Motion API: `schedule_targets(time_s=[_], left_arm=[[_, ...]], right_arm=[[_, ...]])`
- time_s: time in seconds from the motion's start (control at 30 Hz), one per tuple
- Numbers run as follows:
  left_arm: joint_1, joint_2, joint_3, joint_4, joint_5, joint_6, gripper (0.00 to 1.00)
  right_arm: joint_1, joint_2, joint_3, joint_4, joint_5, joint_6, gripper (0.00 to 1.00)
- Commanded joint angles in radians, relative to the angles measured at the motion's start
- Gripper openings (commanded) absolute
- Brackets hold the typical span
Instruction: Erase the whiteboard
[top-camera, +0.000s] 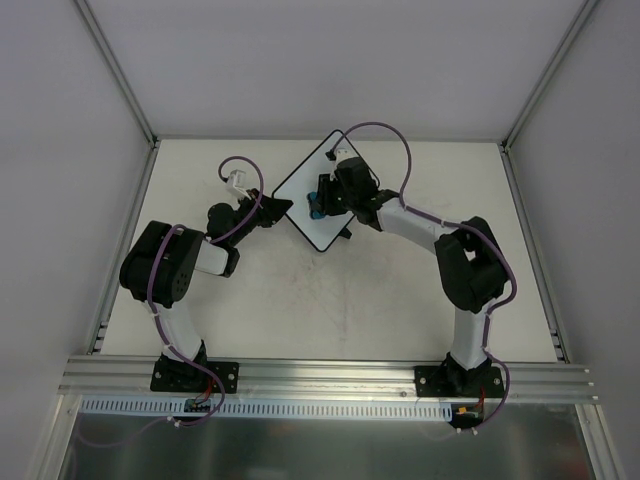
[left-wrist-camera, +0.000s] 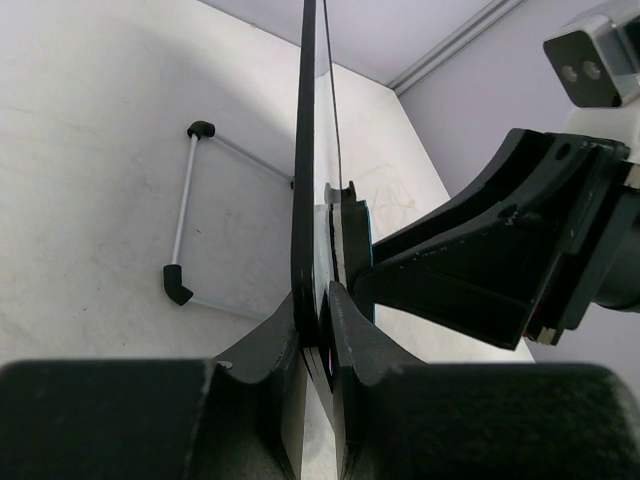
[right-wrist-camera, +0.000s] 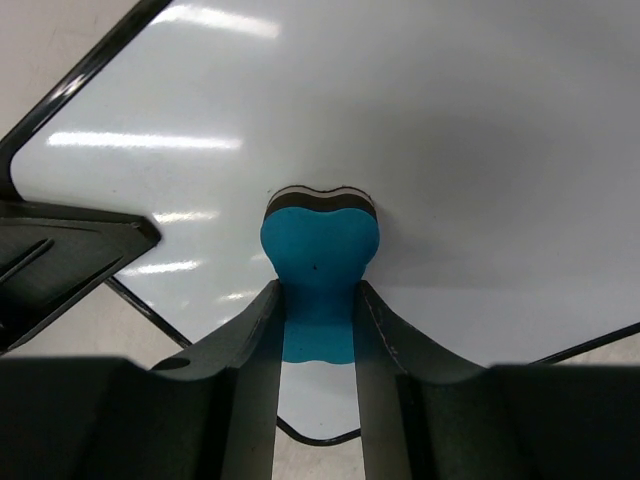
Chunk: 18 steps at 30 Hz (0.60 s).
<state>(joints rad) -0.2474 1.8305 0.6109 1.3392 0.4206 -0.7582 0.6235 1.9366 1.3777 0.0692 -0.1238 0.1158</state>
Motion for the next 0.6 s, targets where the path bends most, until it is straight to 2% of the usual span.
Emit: schedule_targets(time_s=[0.0,0.57], left_arm=[[-0.007,-0.025,0.004,0.071,0.066,0.094,0.0],[-0.009,-0.028,-0.002,0.077,0.061,0.092,0.0]], right_arm=[[0.074,0.013,0.041,-0.026,-0.054,-0.061,0.0],[0.097,-0.017,0.014,-0.019,-0.017,-0.073,0.0]])
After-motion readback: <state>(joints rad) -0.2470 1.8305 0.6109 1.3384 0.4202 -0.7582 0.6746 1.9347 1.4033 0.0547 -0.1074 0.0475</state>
